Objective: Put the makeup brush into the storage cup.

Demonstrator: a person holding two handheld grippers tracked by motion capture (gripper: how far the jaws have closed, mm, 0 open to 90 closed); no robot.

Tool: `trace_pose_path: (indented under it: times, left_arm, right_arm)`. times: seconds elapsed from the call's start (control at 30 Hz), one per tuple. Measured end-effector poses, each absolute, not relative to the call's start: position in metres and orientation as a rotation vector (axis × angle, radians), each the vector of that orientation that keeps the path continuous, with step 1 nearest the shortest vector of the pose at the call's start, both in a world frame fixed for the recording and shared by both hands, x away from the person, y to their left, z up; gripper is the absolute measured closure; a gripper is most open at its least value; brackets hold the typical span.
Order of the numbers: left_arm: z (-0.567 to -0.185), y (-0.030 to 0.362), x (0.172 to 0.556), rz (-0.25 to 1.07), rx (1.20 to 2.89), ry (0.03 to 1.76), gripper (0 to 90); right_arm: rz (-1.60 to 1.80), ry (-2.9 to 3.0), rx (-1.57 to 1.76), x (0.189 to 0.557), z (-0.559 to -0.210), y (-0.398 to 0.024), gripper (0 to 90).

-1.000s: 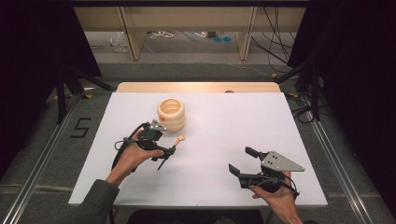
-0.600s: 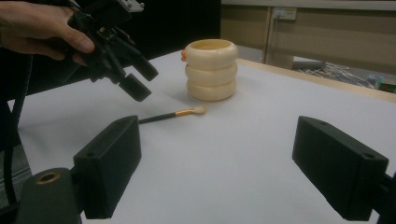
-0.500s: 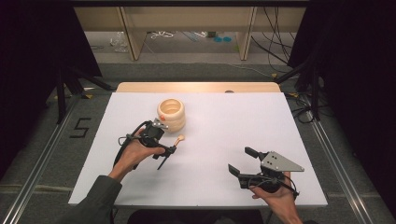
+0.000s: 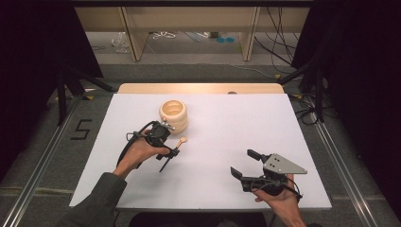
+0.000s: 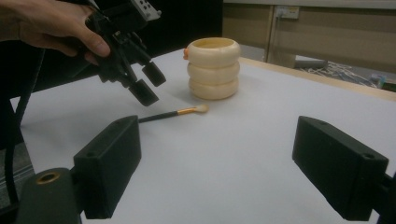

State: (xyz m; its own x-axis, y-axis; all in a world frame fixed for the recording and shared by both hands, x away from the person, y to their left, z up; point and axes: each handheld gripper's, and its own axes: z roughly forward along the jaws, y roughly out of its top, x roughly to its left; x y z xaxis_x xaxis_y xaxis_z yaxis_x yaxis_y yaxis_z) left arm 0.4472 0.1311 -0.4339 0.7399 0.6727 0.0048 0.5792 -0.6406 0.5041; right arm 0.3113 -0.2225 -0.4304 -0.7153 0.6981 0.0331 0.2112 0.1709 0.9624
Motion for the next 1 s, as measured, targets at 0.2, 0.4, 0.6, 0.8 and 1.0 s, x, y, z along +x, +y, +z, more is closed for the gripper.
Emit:
trace_pose_path:
  times: [0.2, 0.4, 0.6, 0.8, 1.0]
  left_arm:
    - [-0.439, 0.127, 0.451, 0.239, 2.477, 0.982, 31.7]
    - [-0.445, 0.128, 0.459, 0.172, 2.528, 1.007, 34.9]
    - [-0.448, 0.126, 0.460, 0.138, 2.521, 1.035, 38.0]
    - [-0.448, 0.126, 0.461, 0.119, 2.566, 1.036, 46.3]
    - [-0.446, 0.122, 0.461, 0.105, 2.583, 1.032, 51.2]
  right_arm:
    - [1.570, 2.030, 0.856, 0.311, -0.431, -0.222, 16.3]
    - [1.589, 2.031, 0.850, 0.312, -0.432, -0.221, 16.3]
    - [1.590, 2.041, 0.857, 0.312, -0.432, -0.221, 16.4]
    - [1.577, 2.039, 0.854, 0.312, -0.432, -0.221, 16.4]
    - [1.576, 2.053, 0.867, 0.311, -0.432, -0.221, 16.5]
